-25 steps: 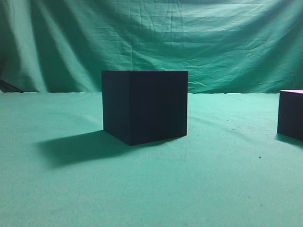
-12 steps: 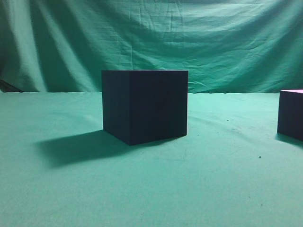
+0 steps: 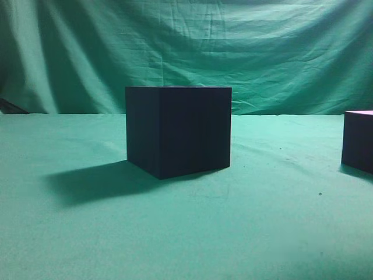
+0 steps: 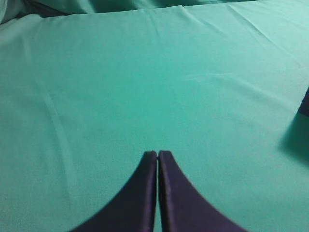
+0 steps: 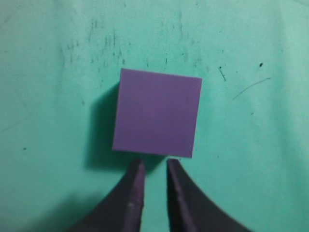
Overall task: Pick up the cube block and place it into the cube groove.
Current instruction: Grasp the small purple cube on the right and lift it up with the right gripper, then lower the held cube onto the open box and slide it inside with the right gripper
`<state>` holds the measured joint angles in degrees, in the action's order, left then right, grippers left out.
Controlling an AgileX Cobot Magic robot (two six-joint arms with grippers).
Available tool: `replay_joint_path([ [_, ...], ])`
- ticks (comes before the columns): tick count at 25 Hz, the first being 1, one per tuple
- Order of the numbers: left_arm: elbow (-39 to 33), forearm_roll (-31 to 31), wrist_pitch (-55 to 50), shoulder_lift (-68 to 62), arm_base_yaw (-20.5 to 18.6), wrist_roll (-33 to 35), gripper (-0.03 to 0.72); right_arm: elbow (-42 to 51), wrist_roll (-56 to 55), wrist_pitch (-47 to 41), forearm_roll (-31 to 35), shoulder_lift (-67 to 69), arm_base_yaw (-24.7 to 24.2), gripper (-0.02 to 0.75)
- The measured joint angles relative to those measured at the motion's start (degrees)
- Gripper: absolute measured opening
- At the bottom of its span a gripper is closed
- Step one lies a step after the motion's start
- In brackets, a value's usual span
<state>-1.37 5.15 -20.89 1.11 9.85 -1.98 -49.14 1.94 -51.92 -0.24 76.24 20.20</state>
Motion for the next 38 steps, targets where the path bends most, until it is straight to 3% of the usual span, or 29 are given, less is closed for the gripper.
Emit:
replay_joint_path([
  [7,0.00,0.00,0.00,0.00,0.00,0.00,0.000,-1.26,-0.11,4.10,-0.69,6.66,0.15,0.490],
  [10,0.00,0.00,0.00,0.00,0.00,0.00,0.000,-1.35,-0.33,6.77,-0.69,8.97,0.15,0.618],
  [15,0.00,0.00,0.00,0.00,0.00,0.00,0.000,-1.39,-0.68,9.63,-0.81,13.24,0.15,0.607],
  [16,0.00,0.00,0.00,0.00,0.00,0.00,0.000,-1.39,-0.68,9.72,-0.81,13.91,0.15,0.545],
  [20,0.00,0.00,0.00,0.00,0.00,0.00,0.000,-1.47,-0.81,10.06,-0.92,15.26,0.15,0.428],
  [25,0.00,0.00,0.00,0.00,0.00,0.00,0.000,-4.76,-0.81,5.65,-0.79,15.26,0.19,0.442],
  [30,0.00,0.00,0.00,0.00,0.00,0.00,0.000,-16.26,-1.00,-4.94,2.18,15.53,1.22,0.420],
  [38,0.00,0.00,0.00,0.00,0.00,0.00,0.000,-30.17,-3.31,-7.86,4.51,15.65,15.97,0.420],
])
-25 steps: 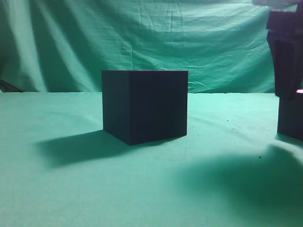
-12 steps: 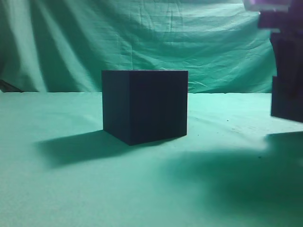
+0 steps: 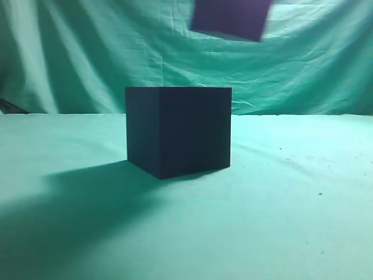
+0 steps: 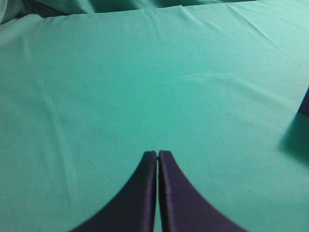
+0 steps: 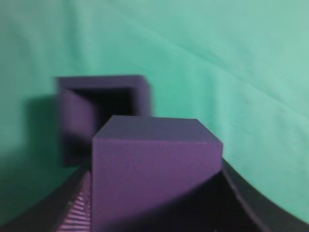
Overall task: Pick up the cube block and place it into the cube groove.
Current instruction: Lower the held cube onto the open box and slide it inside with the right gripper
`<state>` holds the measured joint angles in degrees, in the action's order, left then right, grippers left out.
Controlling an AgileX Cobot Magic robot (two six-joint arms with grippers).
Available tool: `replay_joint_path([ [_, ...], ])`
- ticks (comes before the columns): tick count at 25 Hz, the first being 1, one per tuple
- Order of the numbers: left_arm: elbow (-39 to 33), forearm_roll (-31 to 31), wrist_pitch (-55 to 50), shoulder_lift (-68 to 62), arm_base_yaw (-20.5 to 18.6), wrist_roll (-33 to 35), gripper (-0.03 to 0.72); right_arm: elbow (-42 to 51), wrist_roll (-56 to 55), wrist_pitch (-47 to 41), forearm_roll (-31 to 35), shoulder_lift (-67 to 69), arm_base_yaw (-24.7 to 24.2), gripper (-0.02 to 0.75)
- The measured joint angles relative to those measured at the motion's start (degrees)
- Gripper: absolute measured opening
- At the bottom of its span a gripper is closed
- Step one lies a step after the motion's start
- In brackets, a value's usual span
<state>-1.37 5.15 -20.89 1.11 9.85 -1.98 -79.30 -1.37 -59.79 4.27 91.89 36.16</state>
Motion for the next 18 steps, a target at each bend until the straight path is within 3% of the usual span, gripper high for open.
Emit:
replay_joint_path([
  [5,0.00,0.00,0.00,0.00,0.00,0.00,0.000,-2.59,-1.66,1.71,1.20,2.96,6.01,0.420],
  [18,0.00,0.00,0.00,0.00,0.00,0.00,0.000,-3.94,0.28,3.91,2.15,10.55,6.47,0.420],
])
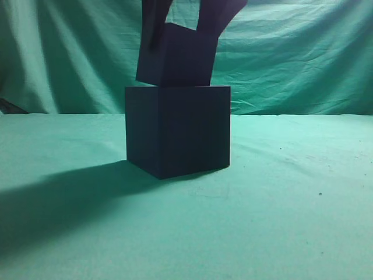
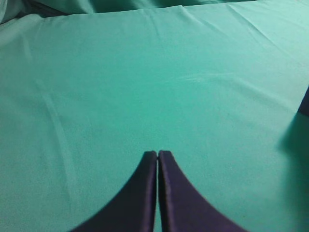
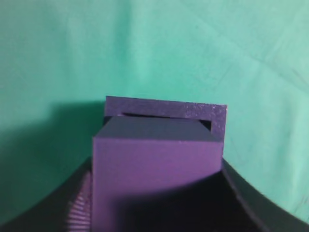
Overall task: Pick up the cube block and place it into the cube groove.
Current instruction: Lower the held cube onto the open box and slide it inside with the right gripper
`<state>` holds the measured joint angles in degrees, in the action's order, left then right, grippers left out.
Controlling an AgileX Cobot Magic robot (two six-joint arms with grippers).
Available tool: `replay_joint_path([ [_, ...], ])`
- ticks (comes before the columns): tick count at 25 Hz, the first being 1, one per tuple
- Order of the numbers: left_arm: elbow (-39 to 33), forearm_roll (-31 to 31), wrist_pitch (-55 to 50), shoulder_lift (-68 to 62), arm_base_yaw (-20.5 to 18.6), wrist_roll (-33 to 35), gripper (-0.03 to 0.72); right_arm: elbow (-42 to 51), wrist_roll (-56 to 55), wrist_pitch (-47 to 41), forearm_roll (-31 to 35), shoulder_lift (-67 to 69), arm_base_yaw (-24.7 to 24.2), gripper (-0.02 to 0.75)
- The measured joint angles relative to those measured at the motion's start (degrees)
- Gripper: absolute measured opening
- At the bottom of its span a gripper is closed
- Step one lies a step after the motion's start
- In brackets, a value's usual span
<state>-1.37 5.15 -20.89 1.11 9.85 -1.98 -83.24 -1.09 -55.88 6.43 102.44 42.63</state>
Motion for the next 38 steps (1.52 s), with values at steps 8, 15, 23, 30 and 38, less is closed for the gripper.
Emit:
replay_joint_path([
  [8,0.00,0.00,0.00,0.00,0.00,0.00,0.000,-0.61,3.01,-0.03,0.25,0.71,0.00,0.420],
  [15,0.00,0.00,0.00,0.00,0.00,0.00,0.000,-0.61,5.91,-0.58,0.25,0.71,0.00,0.420],
  [23,0.00,0.00,0.00,0.00,0.00,0.00,0.000,-0.86,7.53,-1.89,-0.51,0.73,0.08,0.420],
  [30,0.00,0.00,0.00,0.00,0.00,0.00,0.000,-0.35,8.05,-5.39,-3.04,2.06,0.08,0.420],
  [38,0.00,0.00,0.00,0.00,0.00,0.00,0.000,-0.35,9.01,-5.19,-3.26,2.06,0.08,0.420],
])
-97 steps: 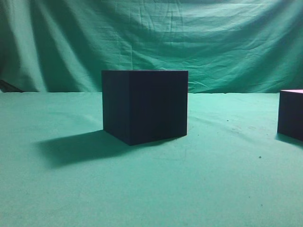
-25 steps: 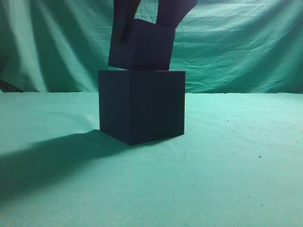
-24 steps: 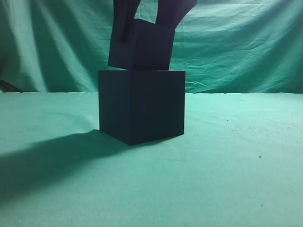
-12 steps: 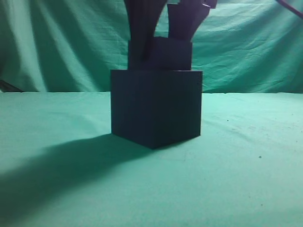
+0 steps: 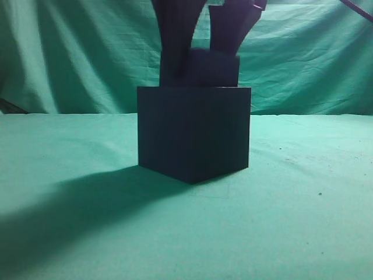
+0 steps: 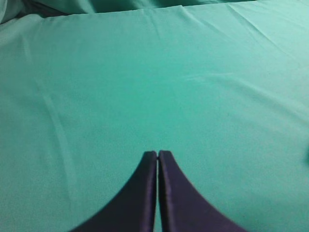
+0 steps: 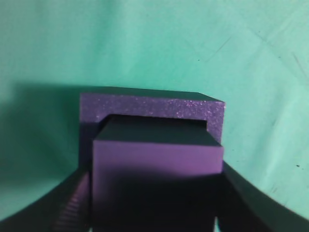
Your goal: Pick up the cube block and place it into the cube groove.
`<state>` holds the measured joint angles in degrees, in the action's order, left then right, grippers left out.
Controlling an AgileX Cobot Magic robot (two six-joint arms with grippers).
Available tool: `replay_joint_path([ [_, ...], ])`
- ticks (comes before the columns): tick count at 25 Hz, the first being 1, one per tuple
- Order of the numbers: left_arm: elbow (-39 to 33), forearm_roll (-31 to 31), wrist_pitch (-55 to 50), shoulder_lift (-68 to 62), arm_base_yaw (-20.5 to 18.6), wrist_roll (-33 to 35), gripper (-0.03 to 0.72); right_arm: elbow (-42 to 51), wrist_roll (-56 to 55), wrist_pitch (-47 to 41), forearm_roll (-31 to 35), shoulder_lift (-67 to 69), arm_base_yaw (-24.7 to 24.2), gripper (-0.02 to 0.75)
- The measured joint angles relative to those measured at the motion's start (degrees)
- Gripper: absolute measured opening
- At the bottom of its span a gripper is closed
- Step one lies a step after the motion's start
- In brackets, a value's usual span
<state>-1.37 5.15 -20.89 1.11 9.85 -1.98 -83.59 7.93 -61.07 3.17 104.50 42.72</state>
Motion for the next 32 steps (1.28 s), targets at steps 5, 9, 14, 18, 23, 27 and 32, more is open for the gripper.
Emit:
replay_joint_path([
  [5,0.00,0.00,0.00,0.00,0.00,0.00,0.000,-3.96,0.00,-3.50,-1.35,0.00,0.00,0.646],
  [9,0.00,0.00,0.00,0.00,0.00,0.00,0.000,-11.35,-1.88,-8.76,-3.49,0.00,0.00,0.643],
  [14,0.00,0.00,0.00,0.00,0.00,0.00,0.000,-15.84,-6.34,-9.88,-7.29,-1.97,0.00,0.206],
  [18,0.00,0.00,0.00,0.00,0.00,0.00,0.000,-15.84,-8.61,-10.37,-7.09,-7.83,0.00,0.000],
  [23,0.00,0.00,0.00,0.00,0.00,0.00,0.000,-11.11,-12.84,-10.37,-7.09,-18.98,0.00,0.000],
  [27,0.00,0.00,0.00,0.00,0.00,0.00,0.000,-1.59,-15.48,-10.75,-7.09,-29.55,0.00,0.000],
  [32,0.00,0.00,0.00,0.00,0.00,0.00,0.000,12.30,-17.01,-10.49,-7.19,-43.20,0.00,0.000],
])
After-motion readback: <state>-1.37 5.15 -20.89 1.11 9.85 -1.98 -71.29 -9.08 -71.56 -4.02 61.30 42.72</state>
